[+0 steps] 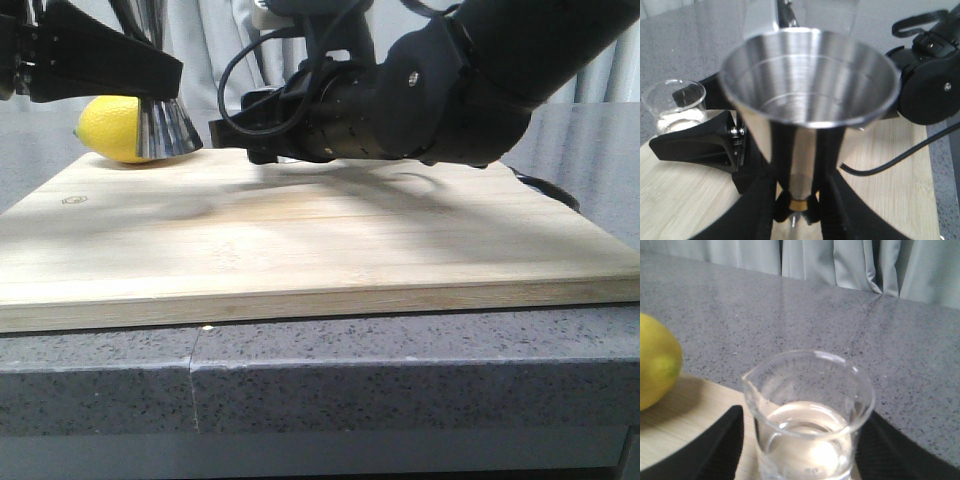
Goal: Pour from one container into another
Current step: 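Lift the beaker with the right gripper over the held jigger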
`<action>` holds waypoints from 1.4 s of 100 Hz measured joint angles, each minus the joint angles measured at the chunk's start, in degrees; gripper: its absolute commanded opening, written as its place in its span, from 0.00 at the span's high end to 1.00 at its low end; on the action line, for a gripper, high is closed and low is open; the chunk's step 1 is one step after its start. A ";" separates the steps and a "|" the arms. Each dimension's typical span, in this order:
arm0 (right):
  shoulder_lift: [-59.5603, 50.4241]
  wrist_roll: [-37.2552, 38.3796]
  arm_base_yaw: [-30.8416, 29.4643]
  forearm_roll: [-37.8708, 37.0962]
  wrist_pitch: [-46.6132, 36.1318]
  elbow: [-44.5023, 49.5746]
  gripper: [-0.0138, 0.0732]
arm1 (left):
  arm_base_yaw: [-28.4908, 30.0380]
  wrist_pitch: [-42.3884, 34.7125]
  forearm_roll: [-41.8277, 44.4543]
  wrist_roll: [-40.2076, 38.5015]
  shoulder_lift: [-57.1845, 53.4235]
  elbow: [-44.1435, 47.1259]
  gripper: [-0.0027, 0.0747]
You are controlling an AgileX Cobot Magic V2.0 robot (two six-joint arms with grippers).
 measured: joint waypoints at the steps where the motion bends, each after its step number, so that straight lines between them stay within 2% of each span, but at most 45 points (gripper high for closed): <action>1: 0.06 0.00 0.00 0.00 0.00 0.00 0.45 | 0.00 0.00 0.00 0.00 0.00 0.00 0.99; 20: 0.20 0.00 0.00 -0.04 0.29 0.00 0.59 | 0.00 0.00 0.00 0.00 0.00 0.00 0.99; 34: 0.20 0.00 0.00 -0.04 0.29 0.00 0.64 | 0.00 0.00 0.00 0.00 0.00 0.00 0.99; 50: 0.20 0.00 0.00 -0.13 0.80 0.00 0.64 | 0.00 0.00 0.00 0.00 0.00 0.00 0.99; 66: -2.20 -0.28 0.00 -0.13 6.29 0.00 0.64 | 0.00 0.00 0.00 0.00 0.00 0.00 0.99; 81: -6.57 -3.19 0.00 -0.17 11.88 0.00 0.64 | 0.00 0.00 0.00 0.00 0.00 0.00 0.99; 110: -16.01 -7.33 0.00 -0.42 17.04 0.00 0.64 | 0.00 0.00 1.13 0.00 0.00 0.00 0.99; 140: -23.11 -8.77 0.00 -9.06 24.60 0.00 0.64 | 0.00 0.00 2.06 -1.09 0.00 0.00 0.99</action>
